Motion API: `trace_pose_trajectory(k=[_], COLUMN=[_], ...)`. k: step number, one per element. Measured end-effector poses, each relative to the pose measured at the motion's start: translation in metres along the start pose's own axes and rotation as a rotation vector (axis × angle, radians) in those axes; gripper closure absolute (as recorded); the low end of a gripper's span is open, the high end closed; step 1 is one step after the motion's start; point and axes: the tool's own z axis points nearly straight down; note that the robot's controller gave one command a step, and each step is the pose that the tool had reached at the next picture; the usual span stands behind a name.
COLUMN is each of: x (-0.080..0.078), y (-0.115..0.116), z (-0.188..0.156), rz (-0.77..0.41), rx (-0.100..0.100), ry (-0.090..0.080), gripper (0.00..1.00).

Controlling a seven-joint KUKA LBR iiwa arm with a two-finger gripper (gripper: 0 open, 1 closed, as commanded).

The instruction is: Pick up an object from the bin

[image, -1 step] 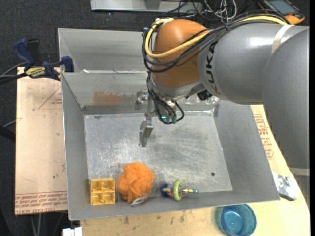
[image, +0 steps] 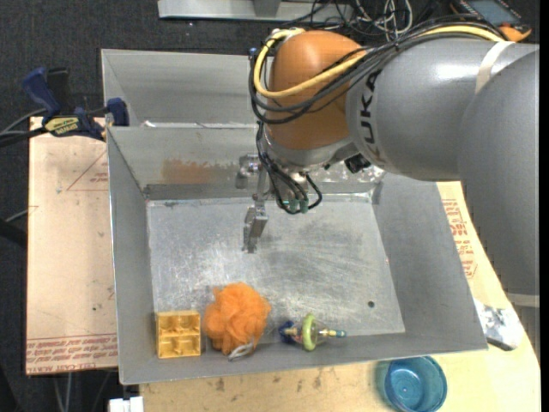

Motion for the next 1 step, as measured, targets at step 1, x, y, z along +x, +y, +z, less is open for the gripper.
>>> trace_pose_trajectory(k=[1], x=[0.0104], y=[0.018], z=[0.0296], rz=[-0.039], rx=[0.001], ry=[-0.01], gripper=[0.0])
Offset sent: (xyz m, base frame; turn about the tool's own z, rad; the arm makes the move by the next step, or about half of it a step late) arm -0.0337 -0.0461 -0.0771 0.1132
